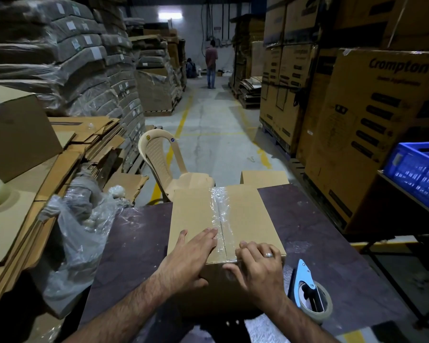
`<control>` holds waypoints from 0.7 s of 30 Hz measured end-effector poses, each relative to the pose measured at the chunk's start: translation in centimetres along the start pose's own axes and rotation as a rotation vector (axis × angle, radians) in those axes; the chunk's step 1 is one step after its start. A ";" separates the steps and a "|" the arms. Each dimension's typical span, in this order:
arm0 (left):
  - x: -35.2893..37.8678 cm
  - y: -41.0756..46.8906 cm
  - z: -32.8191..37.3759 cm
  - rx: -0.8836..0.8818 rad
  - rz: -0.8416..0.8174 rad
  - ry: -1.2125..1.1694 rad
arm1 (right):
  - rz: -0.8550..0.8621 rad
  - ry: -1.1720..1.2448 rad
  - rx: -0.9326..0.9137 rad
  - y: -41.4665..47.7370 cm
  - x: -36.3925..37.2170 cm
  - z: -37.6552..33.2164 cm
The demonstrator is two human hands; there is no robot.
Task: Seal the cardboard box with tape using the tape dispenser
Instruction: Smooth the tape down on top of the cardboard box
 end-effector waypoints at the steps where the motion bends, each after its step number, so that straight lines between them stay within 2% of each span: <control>1: 0.0 0.0 0.0 0.000 -0.002 -0.001 | -0.008 -0.007 0.029 -0.1 0.1 0.0; 7: 0.0 0.0 -0.2 0.001 0.018 0.001 | -0.027 0.001 0.146 1.4 0.3 -0.6; 15: -0.5 0.0 -0.5 -0.007 0.146 -0.075 | -0.063 0.217 -0.012 0.6 -0.4 1.3; 21: -1.0 -0.1 -0.2 0.001 0.231 -0.059 | -0.099 0.210 -0.040 -0.4 0.0 1.3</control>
Point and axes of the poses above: each hand's wrist, its own y-axis towards the middle knuckle, its own x-axis out of the palm, z = x × y, the point moved 9 cm from there along y, towards the middle knuckle, and after that the axes turned 6 degrees about -x, right-handed, at the moved point
